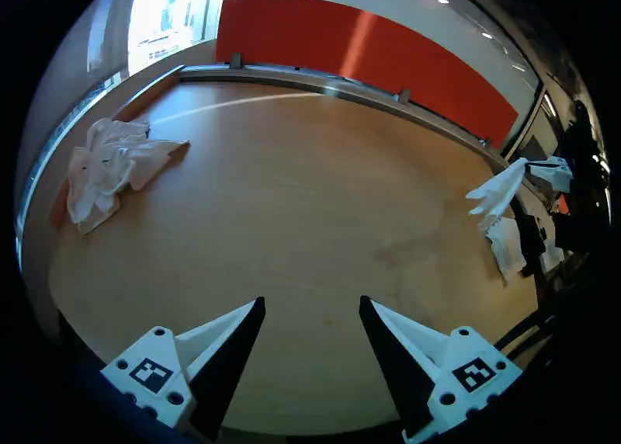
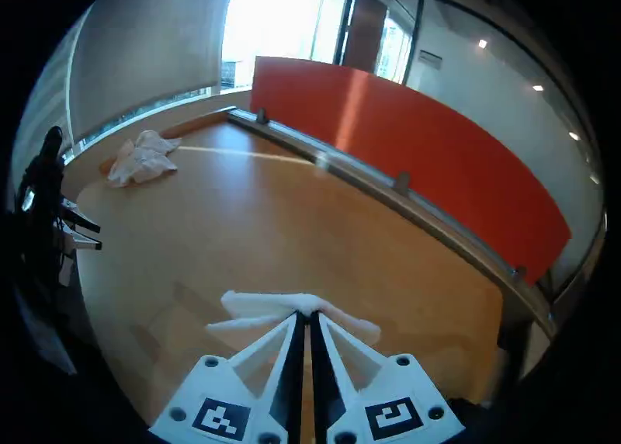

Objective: Fold towel

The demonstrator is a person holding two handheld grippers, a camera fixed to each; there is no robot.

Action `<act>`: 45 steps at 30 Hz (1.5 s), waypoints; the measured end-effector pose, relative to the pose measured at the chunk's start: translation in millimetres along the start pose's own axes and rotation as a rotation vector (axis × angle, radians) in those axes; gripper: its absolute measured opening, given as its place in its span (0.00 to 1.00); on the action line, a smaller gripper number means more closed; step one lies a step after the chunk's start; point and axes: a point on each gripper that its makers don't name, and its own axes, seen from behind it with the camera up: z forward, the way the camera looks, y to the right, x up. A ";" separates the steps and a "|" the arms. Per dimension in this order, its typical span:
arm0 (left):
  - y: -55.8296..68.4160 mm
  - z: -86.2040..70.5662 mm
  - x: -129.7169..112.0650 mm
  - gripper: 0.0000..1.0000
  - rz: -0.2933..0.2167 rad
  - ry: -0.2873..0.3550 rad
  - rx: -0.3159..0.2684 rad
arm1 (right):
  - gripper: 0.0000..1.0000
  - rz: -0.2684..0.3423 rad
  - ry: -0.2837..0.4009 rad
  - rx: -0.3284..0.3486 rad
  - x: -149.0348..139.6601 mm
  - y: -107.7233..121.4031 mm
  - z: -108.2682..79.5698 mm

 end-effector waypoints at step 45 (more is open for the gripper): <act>53.7 7.8 -5.9 0.90 0.076 -0.047 -0.011 | 0.05 0.158 -0.191 -0.175 -188.7 117.8 -88.9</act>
